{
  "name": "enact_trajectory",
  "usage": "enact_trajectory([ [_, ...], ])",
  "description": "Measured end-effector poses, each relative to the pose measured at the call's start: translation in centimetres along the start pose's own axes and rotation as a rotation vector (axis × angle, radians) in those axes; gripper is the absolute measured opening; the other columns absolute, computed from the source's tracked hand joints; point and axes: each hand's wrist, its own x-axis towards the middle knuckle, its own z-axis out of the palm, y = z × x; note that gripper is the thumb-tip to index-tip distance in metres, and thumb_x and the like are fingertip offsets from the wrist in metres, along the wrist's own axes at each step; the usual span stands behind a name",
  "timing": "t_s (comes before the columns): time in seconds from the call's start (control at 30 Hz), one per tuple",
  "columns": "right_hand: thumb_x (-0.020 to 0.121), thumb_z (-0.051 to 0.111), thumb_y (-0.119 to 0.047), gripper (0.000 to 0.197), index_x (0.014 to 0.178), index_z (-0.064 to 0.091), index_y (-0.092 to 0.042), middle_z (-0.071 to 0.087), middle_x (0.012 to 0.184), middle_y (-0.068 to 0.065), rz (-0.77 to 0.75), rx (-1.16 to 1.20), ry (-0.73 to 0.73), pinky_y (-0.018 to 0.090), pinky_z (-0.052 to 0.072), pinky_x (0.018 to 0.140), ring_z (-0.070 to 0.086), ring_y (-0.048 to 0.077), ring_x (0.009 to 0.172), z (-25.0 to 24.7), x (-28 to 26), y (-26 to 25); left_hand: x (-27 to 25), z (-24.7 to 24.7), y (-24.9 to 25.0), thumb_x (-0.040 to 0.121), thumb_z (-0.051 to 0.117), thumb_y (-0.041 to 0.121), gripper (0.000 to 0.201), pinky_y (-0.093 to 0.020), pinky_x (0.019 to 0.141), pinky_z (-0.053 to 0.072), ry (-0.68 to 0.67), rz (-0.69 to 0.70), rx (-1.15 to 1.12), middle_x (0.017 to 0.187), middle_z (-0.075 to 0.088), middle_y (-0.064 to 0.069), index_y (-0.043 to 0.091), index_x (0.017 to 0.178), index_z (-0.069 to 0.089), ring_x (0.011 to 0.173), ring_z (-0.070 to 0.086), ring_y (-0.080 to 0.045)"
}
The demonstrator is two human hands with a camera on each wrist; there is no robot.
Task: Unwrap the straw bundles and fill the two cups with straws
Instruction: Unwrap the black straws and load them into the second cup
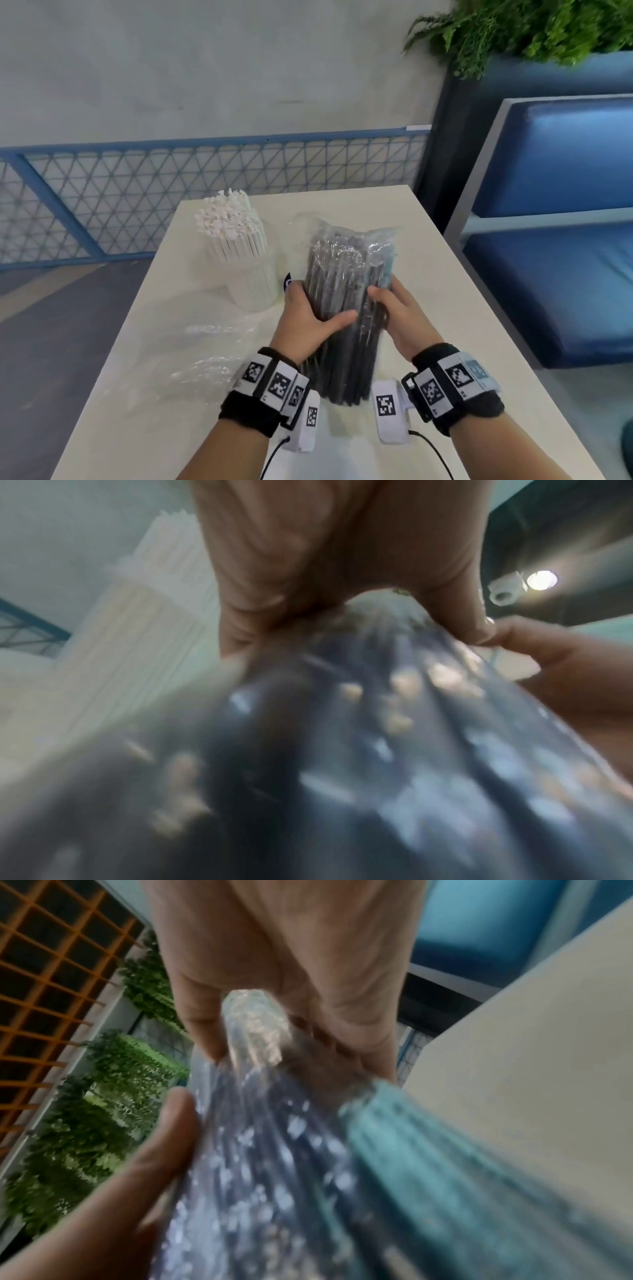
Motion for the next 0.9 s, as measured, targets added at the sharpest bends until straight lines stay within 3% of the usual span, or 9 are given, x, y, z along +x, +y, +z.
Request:
enact_trajectory([
  [0.1,0.093,0.041,-0.005,0.032,0.121,0.054,-0.012,0.063,0.117,0.013,0.028,0.078,-0.023,0.036,0.049,0.09,0.061,0.023,0.104,1.2,0.3,-0.5,0.5,-2.3,0.1,0.062,0.084,0.034,0.068,-0.025,0.083,0.05,-0.044,-0.022,-0.077,0.104,0.06,0.008,0.019,0.112,0.041,0.098,0.061,-0.009],
  [0.2,0.092,0.045,-0.003,0.038,0.125,0.052,-0.021,0.063,0.12,0.001,-0.106,0.038,0.036,0.023,0.051,0.084,0.062,0.01,0.106,3.0,0.7,-0.7,0.7,-3.8,-0.3,0.056,0.087,0.03,0.079,-0.036,0.094,0.049,-0.027,-0.026,-0.128,0.111,0.061,0.004,0.021,0.117,0.038,0.104,0.061,-0.014],
  [0.27,0.091,0.05,-0.005,0.04,0.127,0.051,-0.022,0.06,0.124,-0.003,-0.244,-0.005,0.163,0.017,0.05,0.084,0.059,0.006,0.109,4.4,0.9,-0.9,0.5,-4.4,-0.4,0.055,0.088,0.03,0.082,-0.028,0.091,0.048,0.022,0.003,-0.119,0.111,0.061,0.01,0.023,0.121,0.04,0.102,0.06,-0.008],
  [0.4,0.088,0.059,-0.008,0.034,0.121,0.056,-0.016,0.06,0.121,0.002,-0.393,-0.034,0.295,0.027,0.049,0.091,0.059,0.014,0.107,7.1,1.1,-1.7,0.5,-5.9,-1.0,0.057,0.087,0.025,0.062,-0.008,0.077,0.045,0.088,0.055,-0.11,0.1,0.063,0.018,0.03,0.108,0.053,0.095,0.06,0.003],
  [0.5,0.085,0.064,-0.015,0.028,0.112,0.058,-0.008,0.063,0.102,0.003,-0.327,0.023,0.341,0.031,0.051,0.085,0.06,0.012,0.09,9.0,1.6,-2.2,0.7,-7.3,-1.5,0.056,0.088,0.027,0.065,0.0,0.07,0.044,0.11,0.073,-0.082,0.1,0.063,0.017,0.026,0.111,0.053,0.092,0.057,0.011],
  [0.6,0.086,0.064,-0.019,0.031,0.11,0.057,-0.001,0.061,0.09,0.007,-0.16,0.107,0.262,0.023,0.052,0.069,0.058,0.01,0.075,10.3,2.0,-2.3,0.8,-8.3,-2.2,0.056,0.088,0.024,0.066,0.003,0.069,0.042,0.133,0.08,-0.08,0.098,0.062,0.017,0.026,0.11,0.051,0.088,0.056,0.015],
  [0.67,0.089,0.059,-0.02,0.018,0.097,0.06,-0.003,0.058,0.08,0.004,-0.086,0.135,0.184,0.018,0.051,0.062,0.053,0.009,0.066,11.0,1.8,-2.5,0.8,-8.7,-2.7,0.056,0.088,0.022,0.066,0.003,0.069,0.042,0.143,0.087,-0.095,0.098,0.062,0.018,0.026,0.111,0.051,0.084,0.056,0.019],
  [0.8,0.094,0.051,-0.023,0.016,0.09,0.055,-0.009,0.058,0.088,0.009,-0.059,0.117,0.101,0.026,0.053,0.072,0.056,0.017,0.082,12.0,1.4,-2.6,1.2,-9.6,-3.9,0.057,0.087,0.024,0.067,-0.008,0.077,0.046,0.153,0.078,-0.094,0.104,0.065,0.008,0.022,0.114,0.052,0.093,0.06,0.003],
  [0.9,0.097,0.046,-0.021,0.017,0.085,0.052,-0.01,0.058,0.08,0.003,-0.077,0.147,0.121,0.029,0.055,0.071,0.064,0.017,0.076,12.5,1.0,-3.0,1.5,-10.1,-5.4,0.055,0.088,0.031,0.074,-0.03,0.09,0.05,0.142,0.042,-0.073,0.112,0.064,0.001,0.02,0.119,0.051,0.103,0.061,-0.013],
])
